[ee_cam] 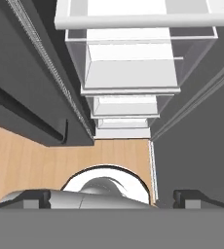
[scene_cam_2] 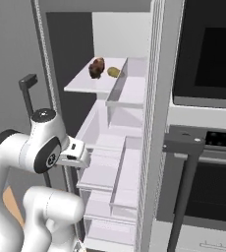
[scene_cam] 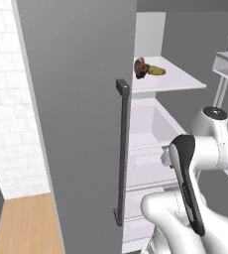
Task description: Place one potato and one steak in each tupperware on the nearby counter, to pack two identical lunches.
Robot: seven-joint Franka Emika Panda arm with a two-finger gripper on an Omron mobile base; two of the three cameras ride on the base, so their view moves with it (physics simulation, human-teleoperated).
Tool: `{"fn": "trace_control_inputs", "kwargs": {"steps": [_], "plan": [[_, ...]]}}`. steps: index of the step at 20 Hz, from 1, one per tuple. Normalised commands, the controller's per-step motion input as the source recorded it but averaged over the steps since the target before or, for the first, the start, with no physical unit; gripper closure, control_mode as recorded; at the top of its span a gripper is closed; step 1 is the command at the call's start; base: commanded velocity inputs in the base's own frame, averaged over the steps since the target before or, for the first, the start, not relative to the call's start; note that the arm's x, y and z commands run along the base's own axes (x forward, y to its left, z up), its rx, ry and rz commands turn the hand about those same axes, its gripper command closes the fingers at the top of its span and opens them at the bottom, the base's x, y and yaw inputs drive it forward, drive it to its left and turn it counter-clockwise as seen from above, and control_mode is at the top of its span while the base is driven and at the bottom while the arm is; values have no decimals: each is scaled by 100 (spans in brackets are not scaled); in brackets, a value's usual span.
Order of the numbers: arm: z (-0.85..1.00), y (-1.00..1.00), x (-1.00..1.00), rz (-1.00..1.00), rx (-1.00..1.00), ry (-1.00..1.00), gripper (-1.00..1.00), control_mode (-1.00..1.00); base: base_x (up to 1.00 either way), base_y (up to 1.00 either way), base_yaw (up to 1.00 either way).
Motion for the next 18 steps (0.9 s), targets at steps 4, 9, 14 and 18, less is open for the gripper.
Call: {"fn": "trace_control_inputs", "kwargs": {"steps": [4, 9, 14, 18], "plan": [[0, 0, 0, 0, 0, 0, -100, 100, 51, -9, -3], [0, 0, 0, 0, 0, 0, -100, 100, 31, -34, -1], [0, 0, 0, 0, 0, 0, -100, 100, 18, -26, 0], [0, 0, 0, 0, 0, 0, -100, 100, 0, 0, 0]]}}
